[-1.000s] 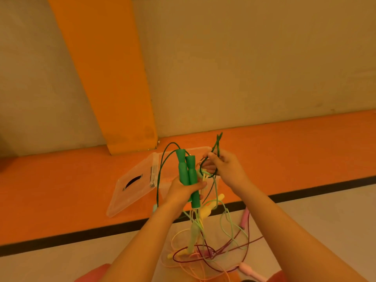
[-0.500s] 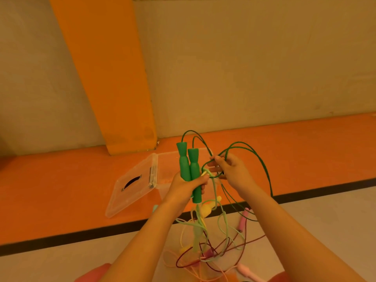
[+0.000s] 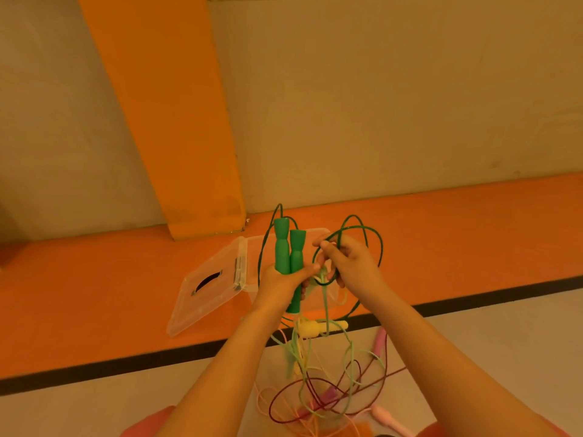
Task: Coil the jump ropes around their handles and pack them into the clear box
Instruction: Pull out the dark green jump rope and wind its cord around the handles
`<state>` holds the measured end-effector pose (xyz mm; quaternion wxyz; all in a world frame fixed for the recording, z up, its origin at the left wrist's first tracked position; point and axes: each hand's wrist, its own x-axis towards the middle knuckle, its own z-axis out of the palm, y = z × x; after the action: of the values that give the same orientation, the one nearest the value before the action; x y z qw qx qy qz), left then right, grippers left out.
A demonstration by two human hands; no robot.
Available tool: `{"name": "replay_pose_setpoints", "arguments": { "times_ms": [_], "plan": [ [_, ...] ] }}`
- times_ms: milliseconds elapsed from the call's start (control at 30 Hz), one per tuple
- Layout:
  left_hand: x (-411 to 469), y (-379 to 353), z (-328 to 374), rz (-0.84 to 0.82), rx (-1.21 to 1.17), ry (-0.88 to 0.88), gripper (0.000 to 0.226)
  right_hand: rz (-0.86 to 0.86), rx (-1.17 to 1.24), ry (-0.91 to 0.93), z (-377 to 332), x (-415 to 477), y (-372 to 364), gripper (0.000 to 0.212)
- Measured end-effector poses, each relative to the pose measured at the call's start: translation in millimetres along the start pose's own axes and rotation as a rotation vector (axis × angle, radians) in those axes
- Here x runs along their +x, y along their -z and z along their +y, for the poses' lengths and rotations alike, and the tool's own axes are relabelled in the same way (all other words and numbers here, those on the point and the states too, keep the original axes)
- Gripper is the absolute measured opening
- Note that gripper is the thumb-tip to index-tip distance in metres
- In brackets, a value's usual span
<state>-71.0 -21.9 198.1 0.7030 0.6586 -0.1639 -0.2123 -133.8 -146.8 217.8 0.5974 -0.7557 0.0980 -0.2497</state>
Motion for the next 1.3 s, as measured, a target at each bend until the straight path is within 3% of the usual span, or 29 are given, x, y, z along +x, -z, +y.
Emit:
{"name": "replay_pose_setpoints", "arguments": {
  "times_ms": [200,367,600,867,1133,1300],
  "plan": [
    [-1,-6,-2,0.008,0.112,-0.010,0.026,0.031,0.097,0.000,-10,-4,-7,0.020],
    [1,-5,-2,0.107,0.153,-0.016,0.027,-0.043,0.122,-0.021,-16,-8,-6,0.021],
    [-1,-2,3,0.116,0.033,0.015,0.018,-0.075,0.194,-0.150,-9,-5,-2,0.028],
    [-3,-4,3,0.095,0.038,-0.001,0.024,-0.121,0.049,-0.098,-4,-3,4,0.021],
    [-3,6,18,0.056,-0.194,0.008,0.022,-0.120,-0.280,-0.267,18,-4,14,0.020],
    [-3,12,19,0.127,-0.197,0.028,0.019,-0.066,0.007,-0.292,12,-3,13,0.023]
  ]
}}
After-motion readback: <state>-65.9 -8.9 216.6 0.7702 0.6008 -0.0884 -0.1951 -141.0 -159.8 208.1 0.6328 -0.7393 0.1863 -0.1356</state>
